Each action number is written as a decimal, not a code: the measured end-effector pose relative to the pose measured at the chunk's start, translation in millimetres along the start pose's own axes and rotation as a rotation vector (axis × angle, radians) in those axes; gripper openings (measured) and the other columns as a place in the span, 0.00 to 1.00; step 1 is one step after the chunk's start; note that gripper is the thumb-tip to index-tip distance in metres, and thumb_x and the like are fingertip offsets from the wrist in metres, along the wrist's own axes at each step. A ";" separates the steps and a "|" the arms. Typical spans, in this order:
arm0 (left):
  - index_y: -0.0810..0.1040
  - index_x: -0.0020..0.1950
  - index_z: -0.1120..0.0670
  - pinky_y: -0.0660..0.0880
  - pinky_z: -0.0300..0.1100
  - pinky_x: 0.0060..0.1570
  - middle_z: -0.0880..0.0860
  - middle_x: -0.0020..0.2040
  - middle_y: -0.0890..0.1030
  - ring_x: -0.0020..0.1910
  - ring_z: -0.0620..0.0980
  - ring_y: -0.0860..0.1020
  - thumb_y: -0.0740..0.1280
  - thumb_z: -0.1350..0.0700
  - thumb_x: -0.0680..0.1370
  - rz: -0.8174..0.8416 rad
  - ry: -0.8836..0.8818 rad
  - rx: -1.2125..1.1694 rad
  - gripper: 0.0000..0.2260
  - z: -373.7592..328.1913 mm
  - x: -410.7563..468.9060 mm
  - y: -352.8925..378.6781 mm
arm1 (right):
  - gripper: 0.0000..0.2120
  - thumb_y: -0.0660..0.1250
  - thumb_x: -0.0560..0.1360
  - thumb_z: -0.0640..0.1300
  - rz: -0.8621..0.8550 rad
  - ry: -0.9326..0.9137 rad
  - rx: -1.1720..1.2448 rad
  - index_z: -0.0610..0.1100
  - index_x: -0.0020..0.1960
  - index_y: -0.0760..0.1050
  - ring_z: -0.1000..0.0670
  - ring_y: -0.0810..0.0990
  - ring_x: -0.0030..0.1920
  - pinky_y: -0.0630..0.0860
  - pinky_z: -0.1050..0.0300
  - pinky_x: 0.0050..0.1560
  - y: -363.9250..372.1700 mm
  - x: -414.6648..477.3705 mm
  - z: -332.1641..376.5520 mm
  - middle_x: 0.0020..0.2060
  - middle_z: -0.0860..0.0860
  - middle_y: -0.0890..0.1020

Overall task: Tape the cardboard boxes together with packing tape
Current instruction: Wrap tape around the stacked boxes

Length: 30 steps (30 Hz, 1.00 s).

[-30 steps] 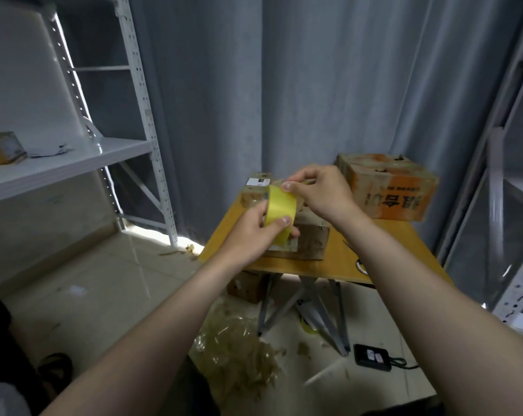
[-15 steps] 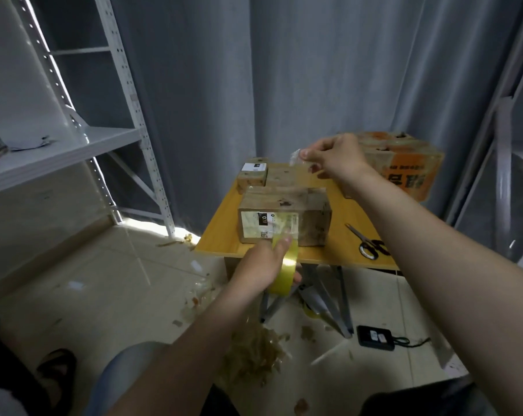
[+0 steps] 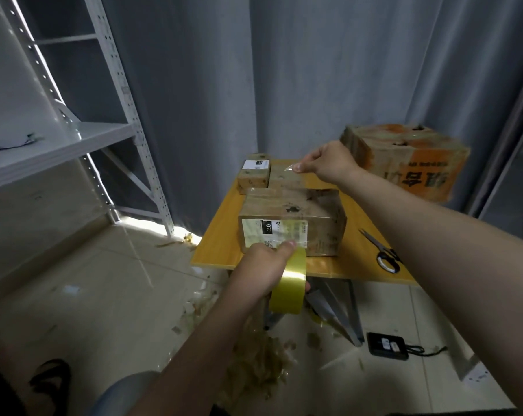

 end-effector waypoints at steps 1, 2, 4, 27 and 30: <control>0.78 0.65 0.66 0.75 0.68 0.64 0.72 0.58 0.81 0.57 0.69 0.83 0.63 0.37 0.82 0.007 -0.005 -0.008 0.31 0.1 2.1 0.8 | 0.08 0.81 0.71 0.47 0.000 0.007 -0.014 0.44 0.45 0.87 0.51 0.84 0.53 0.77 0.53 0.57 2.2 3.5 -4.0 0.47 0.48 0.88; 0.78 0.64 0.65 0.76 0.67 0.64 0.71 0.57 0.82 0.56 0.69 0.83 0.63 0.37 0.82 0.014 -0.011 -0.013 0.31 -0.1 5.2 1.1 | 0.07 0.82 0.70 0.48 -0.001 0.016 -0.026 0.46 0.42 0.86 0.51 0.84 0.53 0.78 0.52 0.58 4.1 6.7 -8.2 0.47 0.48 0.88; 0.77 0.64 0.62 0.78 0.66 0.62 0.69 0.55 0.84 0.55 0.67 0.84 0.64 0.36 0.81 0.020 -0.025 -0.038 0.29 -0.9 10.5 1.2 | 0.07 0.82 0.70 0.49 -0.003 0.042 -0.046 0.49 0.40 0.85 0.50 0.84 0.53 0.79 0.51 0.59 8.9 12.0 -16.3 0.46 0.48 0.88; 0.77 0.58 0.63 0.82 0.51 0.43 0.69 0.44 0.83 0.41 0.66 0.85 0.69 0.40 0.80 0.116 -0.113 -0.193 0.25 17.8 37.2 6.7 | 0.26 0.50 0.87 0.60 0.316 -0.125 -0.585 0.45 0.72 0.75 0.40 0.69 0.76 0.63 0.42 0.76 64.6 -37.5 -15.8 0.74 0.42 0.74; 0.76 0.57 0.60 0.79 0.48 0.36 0.59 0.38 0.77 0.34 0.56 0.80 0.67 0.39 0.81 0.072 -0.110 -0.181 0.23 20.6 41.6 4.1 | 0.34 0.42 0.85 0.64 0.357 -0.097 -0.711 0.45 0.84 0.53 0.46 0.45 0.84 0.41 0.37 0.81 75.2 -49.9 -23.7 0.84 0.47 0.50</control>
Point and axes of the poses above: each hand's wrist, its own x-axis towards the middle knuckle, its own y-axis out of the palm, z = x × y, the point moved 5 cm from there along x, towards the middle knuckle
